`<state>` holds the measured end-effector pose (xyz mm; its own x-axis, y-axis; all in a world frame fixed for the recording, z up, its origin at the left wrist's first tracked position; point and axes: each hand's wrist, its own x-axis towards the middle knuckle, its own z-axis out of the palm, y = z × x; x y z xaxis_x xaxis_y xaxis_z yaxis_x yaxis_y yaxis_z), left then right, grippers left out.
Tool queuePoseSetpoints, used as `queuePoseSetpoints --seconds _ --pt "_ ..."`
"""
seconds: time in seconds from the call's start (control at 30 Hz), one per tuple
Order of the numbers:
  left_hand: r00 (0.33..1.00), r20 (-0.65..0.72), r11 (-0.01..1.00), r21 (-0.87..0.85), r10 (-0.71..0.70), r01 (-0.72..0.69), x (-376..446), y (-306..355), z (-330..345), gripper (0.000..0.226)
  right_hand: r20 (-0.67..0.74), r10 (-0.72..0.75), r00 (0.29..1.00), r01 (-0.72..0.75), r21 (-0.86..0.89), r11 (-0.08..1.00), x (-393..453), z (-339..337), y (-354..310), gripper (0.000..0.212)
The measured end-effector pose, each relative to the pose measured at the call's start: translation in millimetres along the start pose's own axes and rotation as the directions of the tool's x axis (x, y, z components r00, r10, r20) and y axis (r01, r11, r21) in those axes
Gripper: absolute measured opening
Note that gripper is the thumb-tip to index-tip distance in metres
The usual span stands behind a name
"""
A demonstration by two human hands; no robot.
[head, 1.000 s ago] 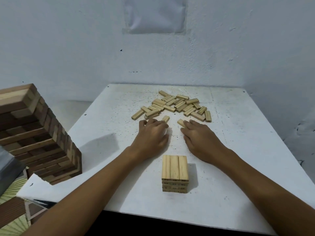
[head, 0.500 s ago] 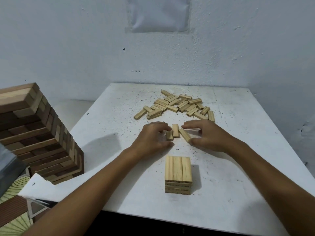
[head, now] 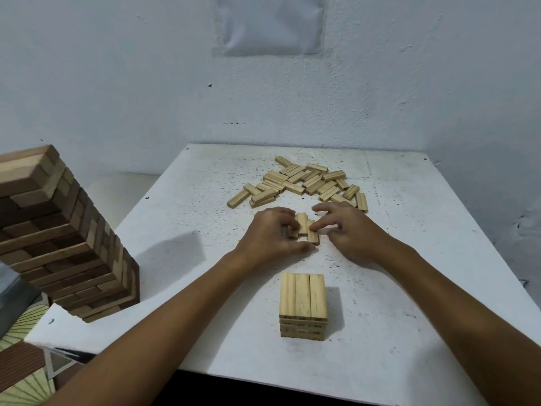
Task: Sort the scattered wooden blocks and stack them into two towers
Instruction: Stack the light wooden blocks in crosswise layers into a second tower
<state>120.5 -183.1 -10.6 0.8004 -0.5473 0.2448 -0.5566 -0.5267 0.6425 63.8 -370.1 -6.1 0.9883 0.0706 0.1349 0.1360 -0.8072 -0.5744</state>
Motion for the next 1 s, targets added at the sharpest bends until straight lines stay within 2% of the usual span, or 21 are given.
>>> queuePoseSetpoints --seconds 0.07,0.27,0.43,0.6,0.67,0.73,0.77,0.83,0.9,0.97,1.0 --pt "1.0 -0.016 1.0 0.004 -0.023 0.023 2 -1 4 0.052 0.026 0.016 1.0 -0.018 0.045 0.999 2 -2 1 0.041" --pt "0.998 -0.049 0.999 0.015 -0.029 0.03 4 2 10 0.056 0.037 0.031 0.999 -0.039 0.249 0.968 12 -2 -2 0.025" --pt "0.997 0.018 0.993 -0.097 -0.07 0.071 9 -8 2 0.08 -0.043 0.018 0.999 -0.01 0.19 0.982 7 3 -1 0.015" --pt "0.983 0.182 0.993 -0.12 0.022 0.0 18 -15 -12 0.081 -0.122 0.035 0.992 -0.025 0.087 0.996 -1 19 -11 0.014" --pt "0.984 0.161 0.991 -0.124 0.08 -0.06 18 -16 -14 0.074 -0.207 0.093 0.974 -0.056 0.177 0.983 -2 23 -16 0.019" --pt "0.994 0.095 0.973 -0.228 0.054 -0.031 14 -13 -12 0.063 -0.258 0.23 0.938 -0.116 0.391 0.913 -1 23 -22 0.028" --pt "0.998 0.059 0.948 -0.317 -0.003 0.021 11 -10 -9 0.056 -0.245 0.299 0.922 -0.132 0.527 0.839 0 23 -25 0.034" --pt "0.989 0.033 0.841 -0.522 -0.144 0.14 3 -4 -1 0.048 -0.174 0.389 0.905 -0.121 0.77 0.627 4 26 -30 0.048" --pt "0.969 0.03 0.731 -0.651 -0.244 0.204 0 2 6 0.053 -0.119 0.423 0.899 -0.11 0.871 0.478 7 29 -35 0.071" --pt "0.956 0.031 0.641 -0.736 -0.291 0.218 -1 9 12 0.052 -0.113 0.419 0.901 -0.091 0.895 0.437 10 33 -41 0.084" --pt "0.953 0.026 0.626 -0.748 -0.301 0.218 0 11 14 0.055 -0.116 0.415 0.903 -0.08 0.902 0.425 11 35 -45 0.085"
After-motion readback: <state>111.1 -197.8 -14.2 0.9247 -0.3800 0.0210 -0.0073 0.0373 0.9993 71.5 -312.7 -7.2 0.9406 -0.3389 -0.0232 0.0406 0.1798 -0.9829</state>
